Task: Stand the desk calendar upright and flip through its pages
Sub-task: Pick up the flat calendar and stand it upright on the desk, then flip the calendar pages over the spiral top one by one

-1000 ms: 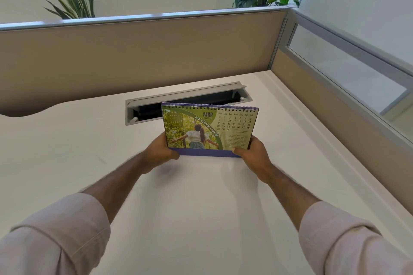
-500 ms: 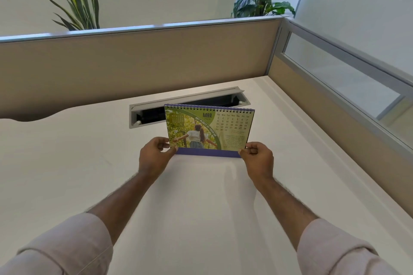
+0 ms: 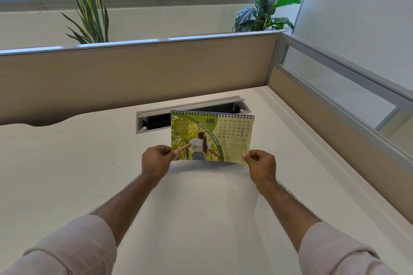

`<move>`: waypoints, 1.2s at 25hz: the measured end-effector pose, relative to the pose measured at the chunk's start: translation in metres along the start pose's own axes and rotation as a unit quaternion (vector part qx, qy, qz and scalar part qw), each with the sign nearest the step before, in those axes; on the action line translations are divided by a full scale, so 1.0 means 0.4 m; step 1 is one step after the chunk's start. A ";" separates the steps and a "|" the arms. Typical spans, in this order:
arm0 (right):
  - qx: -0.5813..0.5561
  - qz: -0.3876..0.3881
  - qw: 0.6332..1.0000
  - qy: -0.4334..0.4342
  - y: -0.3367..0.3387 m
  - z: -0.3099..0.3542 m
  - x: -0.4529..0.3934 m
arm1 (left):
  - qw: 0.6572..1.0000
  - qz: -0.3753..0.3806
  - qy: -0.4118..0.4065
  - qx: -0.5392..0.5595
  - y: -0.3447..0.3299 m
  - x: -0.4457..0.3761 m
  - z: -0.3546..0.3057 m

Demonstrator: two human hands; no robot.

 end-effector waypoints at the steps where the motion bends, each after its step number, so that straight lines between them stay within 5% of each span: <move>1: 0.005 -0.002 1.000 0.006 0.004 0.005 0.004 | 1.000 -0.005 -0.004 -0.003 0.005 0.003 -0.006; 6: 0.003 -0.024 1.000 0.004 0.026 0.036 0.036 | 0.998 -0.043 0.010 0.040 0.035 0.038 -0.024; 19: -0.131 0.077 0.986 -0.066 0.130 0.134 0.091 | 0.981 0.118 0.050 0.147 0.144 0.065 -0.092; 30: -0.161 0.093 0.980 0.070 0.165 0.340 0.042 | 0.949 0.124 0.009 0.289 0.228 -0.029 -0.280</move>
Point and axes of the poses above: each hand's wrist, its own x-axis away from the middle knuckle, its own y-axis out of the back of the hand, z = x × y, the point moved 1 cm from there along -x, towards the middle knuckle, and after that the axes turned 8 degrees about -z, right-handed, at the moved point
